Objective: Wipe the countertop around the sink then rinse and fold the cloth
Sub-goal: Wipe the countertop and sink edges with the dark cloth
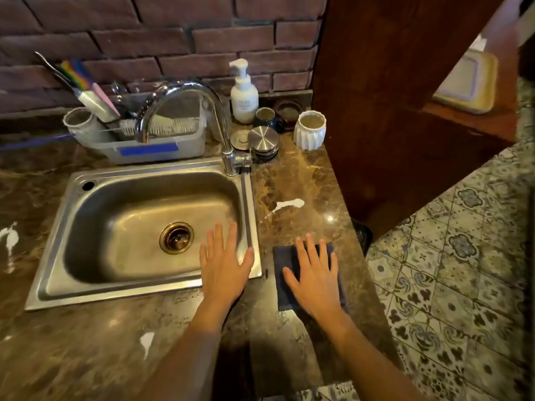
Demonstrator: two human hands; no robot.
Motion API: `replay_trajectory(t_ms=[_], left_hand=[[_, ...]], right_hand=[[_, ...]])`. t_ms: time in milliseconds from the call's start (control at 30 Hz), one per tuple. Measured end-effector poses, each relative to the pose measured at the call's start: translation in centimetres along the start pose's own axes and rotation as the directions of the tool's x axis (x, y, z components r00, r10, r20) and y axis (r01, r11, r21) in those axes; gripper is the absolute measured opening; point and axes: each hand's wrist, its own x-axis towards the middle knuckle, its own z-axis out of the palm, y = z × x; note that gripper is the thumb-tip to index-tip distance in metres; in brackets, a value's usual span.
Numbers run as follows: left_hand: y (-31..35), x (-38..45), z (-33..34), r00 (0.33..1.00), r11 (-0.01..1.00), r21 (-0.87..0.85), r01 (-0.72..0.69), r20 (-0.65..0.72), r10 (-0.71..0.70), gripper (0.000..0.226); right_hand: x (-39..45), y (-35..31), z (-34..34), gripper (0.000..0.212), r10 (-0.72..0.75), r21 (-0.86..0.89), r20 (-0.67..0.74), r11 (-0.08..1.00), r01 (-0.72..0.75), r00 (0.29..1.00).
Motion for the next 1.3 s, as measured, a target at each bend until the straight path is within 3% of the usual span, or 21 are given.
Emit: replay_trajectory(t_ms=[300, 433, 567, 700, 833, 967, 1033, 1133, 1200, 1300], left_hand=[[0.8, 4.6, 5.5, 0.996, 0.990, 0.117, -0.085, -0.005, 0.086, 0.074], [1.6, 5.7, 6.7, 0.999, 0.995, 0.094, -0.026, 0.037, 0.022, 0.075], [1.1, 5.7, 7.3, 0.999, 0.993, 0.114, -0.045, -0.019, 0.047, 0.071], [0.1, 5.7, 8.2, 0.986, 0.945, 0.291, -0.150, 0.107, 0.124, 0.064], [0.4, 5.9, 7.6, 0.986, 0.948, 0.277, -0.155, 0.107, 0.130, 0.067], [1.3, 6.1, 6.4, 0.997, 0.995, 0.070, -0.066, 0.051, 0.062, 0.077], [1.6, 6.1, 6.3, 0.998, 0.997, 0.053, -0.053, 0.049, 0.051, 0.078], [1.6, 6.4, 6.3, 0.997, 0.998, 0.037, -0.043, 0.062, 0.041, 0.077], [1.6, 6.4, 6.2, 0.997, 0.999, 0.029, -0.041, 0.065, 0.039, 0.076], [1.6, 6.3, 6.2, 0.997, 0.999, 0.017, -0.046, 0.066, 0.045, 0.075]], right_hand=[[-0.2, 0.1, 3.6, 0.070, 0.009, -0.114, 0.036, 0.993, -0.005, 0.999], [0.4, 0.1, 3.7, 0.070, 0.047, -0.124, 0.034, 0.991, -0.042, 0.998], [2.6, 1.1, 3.2, 0.070, 0.123, -0.110, -0.007, 0.986, -0.123, 0.992], [5.9, 3.0, 2.7, 0.063, 0.214, -0.073, -0.065, 0.973, -0.218, 0.975], [9.5, 5.0, 2.0, 0.059, 0.282, -0.006, -0.121, 0.959, -0.285, 0.952], [13.6, 6.5, 0.9, 0.050, 0.327, 0.090, -0.191, 0.945, -0.315, 0.926], [15.7, 6.6, 0.5, 0.049, 0.331, 0.188, -0.200, 0.937, -0.296, 0.922], [18.3, 5.3, 0.1, 0.055, 0.281, 0.379, -0.159, 0.902, -0.205, 0.946], [19.2, 3.5, 0.0, 0.057, 0.172, 0.430, -0.117, 0.897, -0.107, 0.978], [19.6, 0.7, 0.4, 0.058, -0.031, 0.278, -0.066, 0.959, 0.048, 0.997]])
